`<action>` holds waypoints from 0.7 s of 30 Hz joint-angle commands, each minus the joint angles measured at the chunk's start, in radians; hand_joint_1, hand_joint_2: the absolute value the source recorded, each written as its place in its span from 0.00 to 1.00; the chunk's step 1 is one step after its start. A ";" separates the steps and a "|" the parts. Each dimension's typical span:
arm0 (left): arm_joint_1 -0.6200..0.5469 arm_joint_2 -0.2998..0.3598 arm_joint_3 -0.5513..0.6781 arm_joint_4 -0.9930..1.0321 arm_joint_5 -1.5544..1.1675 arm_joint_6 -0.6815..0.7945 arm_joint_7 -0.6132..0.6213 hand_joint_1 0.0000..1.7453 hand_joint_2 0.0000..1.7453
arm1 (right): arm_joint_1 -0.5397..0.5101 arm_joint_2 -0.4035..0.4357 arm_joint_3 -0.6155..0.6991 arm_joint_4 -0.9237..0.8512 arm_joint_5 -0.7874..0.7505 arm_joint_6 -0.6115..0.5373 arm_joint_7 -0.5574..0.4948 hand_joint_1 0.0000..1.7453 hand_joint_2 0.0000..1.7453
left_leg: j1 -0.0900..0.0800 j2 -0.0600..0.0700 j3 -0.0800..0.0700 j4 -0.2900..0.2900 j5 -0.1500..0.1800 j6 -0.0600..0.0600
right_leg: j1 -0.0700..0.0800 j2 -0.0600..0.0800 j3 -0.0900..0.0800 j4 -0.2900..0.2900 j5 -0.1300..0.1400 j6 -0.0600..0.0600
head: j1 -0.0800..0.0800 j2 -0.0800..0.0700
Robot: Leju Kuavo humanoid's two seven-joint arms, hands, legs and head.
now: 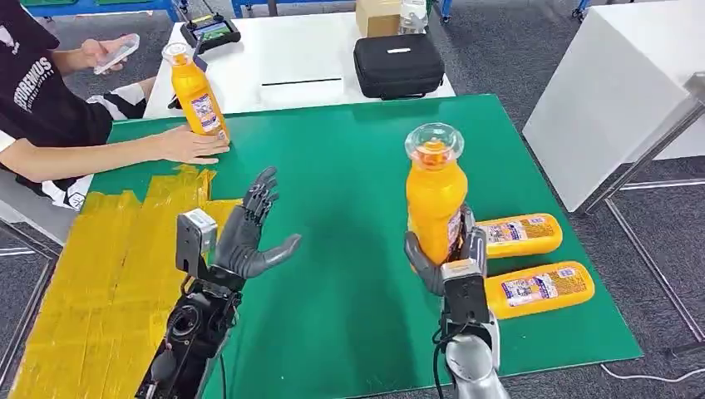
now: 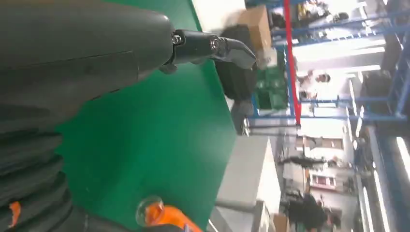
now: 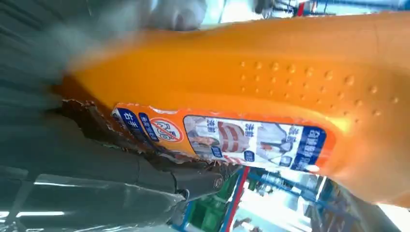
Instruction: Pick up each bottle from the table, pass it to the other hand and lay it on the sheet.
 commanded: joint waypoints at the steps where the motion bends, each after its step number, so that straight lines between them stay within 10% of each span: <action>1: -0.059 0.028 -0.111 0.021 0.006 -0.012 0.008 0.00 1.00 | -0.146 0.004 0.122 0.262 0.101 0.065 0.063 1.00 1.00 | 0.001 0.002 0.005 0.000 -0.002 -0.001 | 0.001 0.002 0.005 -0.001 -0.001 -0.001 | 0.000 0.000; 21: -0.085 0.037 -0.171 0.021 0.082 -0.050 0.030 0.00 1.00 | -0.237 0.053 0.354 0.505 0.372 0.082 0.116 1.00 1.00 | 0.001 0.002 0.007 0.000 -0.003 -0.001 | 0.001 0.001 0.006 0.000 -0.003 -0.001 | 0.000 0.000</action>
